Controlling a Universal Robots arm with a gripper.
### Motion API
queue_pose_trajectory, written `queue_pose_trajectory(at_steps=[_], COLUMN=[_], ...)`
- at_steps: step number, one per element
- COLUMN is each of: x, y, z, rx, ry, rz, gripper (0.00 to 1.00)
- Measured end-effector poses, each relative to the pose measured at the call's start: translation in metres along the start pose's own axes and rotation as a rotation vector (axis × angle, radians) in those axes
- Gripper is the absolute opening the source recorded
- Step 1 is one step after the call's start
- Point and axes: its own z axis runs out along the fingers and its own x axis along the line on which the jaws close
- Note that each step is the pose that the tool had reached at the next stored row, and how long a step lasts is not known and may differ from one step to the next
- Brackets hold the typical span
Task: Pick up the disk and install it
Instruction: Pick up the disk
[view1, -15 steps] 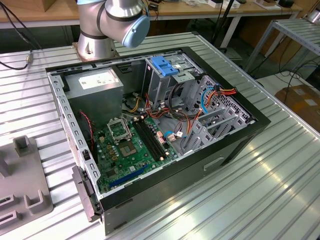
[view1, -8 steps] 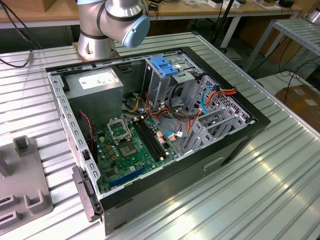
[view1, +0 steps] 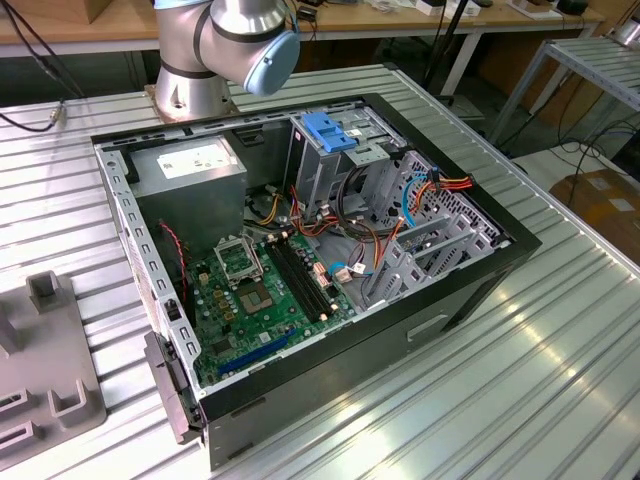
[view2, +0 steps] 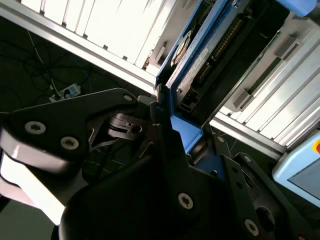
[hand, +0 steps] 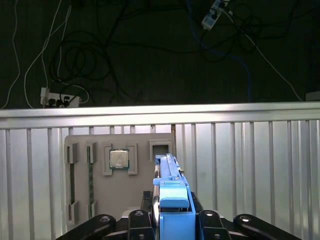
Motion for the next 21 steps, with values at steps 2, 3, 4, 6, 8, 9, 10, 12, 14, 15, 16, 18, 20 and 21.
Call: queue_pose_trajectory(at_steps=[2, 3, 4, 6, 8, 9, 10, 12, 14, 15, 16, 18, 20, 21], x=[0.0, -0.0001, -0.0001, -0.0002, -0.0002, -0.0003, -0.0003, -0.0003, -0.0004, -0.0004, -0.0004, -0.0005, -0.0006, -0.0006], y=[0.0, 0.0, -0.0001, -0.0001, -0.0001, -0.0001, -0.0001, -0.0002, -0.0002, -0.0002, -0.0002, -0.0002, -0.0002, -0.0003], z=[-0.0026, -0.0039, -0.0056, -0.0076, -0.0095, -0.0109, -0.0121, -0.0139, -0.016, -0.0173, -0.0187, -0.0211, -0.0231, -0.0239], rx=[0.0, 0.0, 0.0, 0.0001, 0.0, 0.0001, 0.0, 0.0, 0.0, 0.0001, 0.0, 0.0001, 0.0, 0.0], ry=[0.0, 0.0, 0.0, 0.0, 0.0, 0.0, -0.0001, 0.0, 0.0, 0.0, 0.0, 0.0, 0.0, 0.0], rz=[0.0, 0.0, 0.0, 0.0, 0.0, 0.0, 0.0, 0.0, 0.0, 0.0, 0.0, 0.0, 0.0, 0.0], gripper=[0.37, 0.37, 0.37, 0.37, 0.37, 0.37, 0.37, 0.37, 0.37, 0.37, 0.37, 0.37, 0.37, 0.37])
